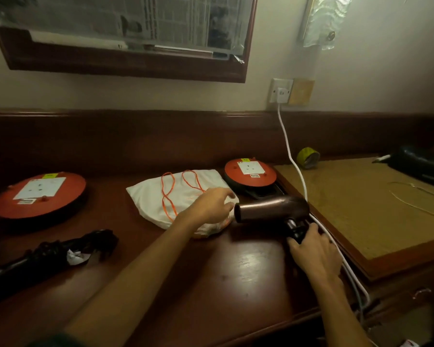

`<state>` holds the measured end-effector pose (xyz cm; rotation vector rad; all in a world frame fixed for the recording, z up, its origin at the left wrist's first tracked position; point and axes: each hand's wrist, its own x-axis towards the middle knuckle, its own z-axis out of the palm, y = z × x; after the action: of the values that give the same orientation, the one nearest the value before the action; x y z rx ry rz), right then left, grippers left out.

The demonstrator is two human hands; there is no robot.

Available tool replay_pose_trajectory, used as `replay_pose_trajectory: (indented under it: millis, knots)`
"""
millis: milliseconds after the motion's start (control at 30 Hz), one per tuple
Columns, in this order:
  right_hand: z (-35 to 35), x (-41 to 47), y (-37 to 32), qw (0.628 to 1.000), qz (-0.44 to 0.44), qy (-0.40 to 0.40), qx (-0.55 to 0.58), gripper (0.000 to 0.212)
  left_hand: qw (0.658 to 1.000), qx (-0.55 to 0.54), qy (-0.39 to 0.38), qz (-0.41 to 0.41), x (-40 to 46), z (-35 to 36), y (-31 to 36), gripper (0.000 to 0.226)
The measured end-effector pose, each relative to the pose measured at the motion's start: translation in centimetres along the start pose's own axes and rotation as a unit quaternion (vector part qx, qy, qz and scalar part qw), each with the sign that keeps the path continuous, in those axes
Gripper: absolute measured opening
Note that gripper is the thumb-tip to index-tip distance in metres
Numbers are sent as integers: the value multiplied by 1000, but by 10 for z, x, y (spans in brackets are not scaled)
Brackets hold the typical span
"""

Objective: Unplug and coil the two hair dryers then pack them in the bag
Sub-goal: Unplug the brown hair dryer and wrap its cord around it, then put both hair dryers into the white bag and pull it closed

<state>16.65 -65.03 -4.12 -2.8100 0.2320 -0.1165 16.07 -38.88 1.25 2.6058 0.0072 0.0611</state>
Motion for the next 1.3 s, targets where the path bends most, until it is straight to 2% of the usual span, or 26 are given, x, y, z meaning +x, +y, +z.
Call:
replay_pose_trajectory:
  millis: [100,233,333,433,500,533,600,667,733,800,933,1133,1300]
  knots:
    - [1,1,-13,999,18,-23,-28,69,998,48,6,-38,-23,3,-33,47]
    - [4,0,-27,998,21,-40,-47,62,996,85,8,-27,-44,14,-55,57]
    - [3,-2,-29,998,23,-37,-51,65,996,77,36,-19,-51,20,-65,49]
    - [-3,-13,-32,994,20,-33,-101,90,996,58,65,-14,-58,26,-73,34]
    - [-10,-28,-46,985,-34,25,-166,96,995,54,81,-17,-64,25,-81,27]
    - [-10,-34,-56,980,-83,54,-173,89,994,57,88,-19,-67,24,-87,25]
    - [-3,-46,-85,974,-202,50,-95,63,992,66,102,-28,-75,19,-100,25]
    - [15,-58,-118,951,-297,-49,68,37,989,70,127,-36,-83,16,-113,30]
    - [43,-69,-146,907,-362,-136,165,32,980,77,176,-47,-92,17,-122,37]
    - [73,-74,-164,885,-405,-130,190,34,971,91,218,-49,-100,20,-127,38]
    - [97,-66,-187,880,-396,-90,245,21,969,42,233,-74,-107,23,-130,34]
    - [112,-43,-194,855,-454,-106,227,25,957,-42,272,-88,-105,23,-143,32]
    - [115,-38,-191,848,-391,-105,343,10,950,-52,296,-88,-100,29,-143,27]
